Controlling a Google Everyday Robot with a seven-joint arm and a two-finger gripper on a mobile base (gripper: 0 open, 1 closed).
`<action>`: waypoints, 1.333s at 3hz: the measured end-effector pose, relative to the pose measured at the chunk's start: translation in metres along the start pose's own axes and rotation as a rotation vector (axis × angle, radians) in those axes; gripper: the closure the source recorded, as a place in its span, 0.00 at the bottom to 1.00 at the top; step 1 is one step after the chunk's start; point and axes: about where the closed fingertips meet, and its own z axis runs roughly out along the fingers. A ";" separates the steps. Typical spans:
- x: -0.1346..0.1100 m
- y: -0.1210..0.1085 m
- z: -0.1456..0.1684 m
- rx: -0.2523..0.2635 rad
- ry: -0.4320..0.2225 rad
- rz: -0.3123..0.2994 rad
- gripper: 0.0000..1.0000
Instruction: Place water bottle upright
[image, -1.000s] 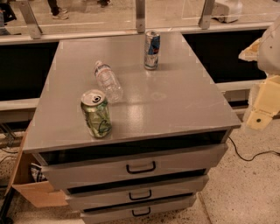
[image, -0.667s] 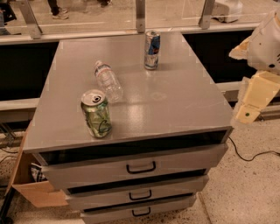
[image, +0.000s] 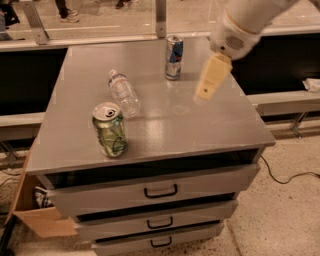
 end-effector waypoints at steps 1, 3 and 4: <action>-0.059 -0.028 0.031 -0.015 -0.046 -0.010 0.00; -0.088 -0.024 0.047 -0.050 -0.076 -0.029 0.00; -0.126 -0.031 0.070 -0.073 -0.119 0.008 0.00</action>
Offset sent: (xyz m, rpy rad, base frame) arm 0.0358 0.0418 -0.0026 0.0310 0.0033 0.0125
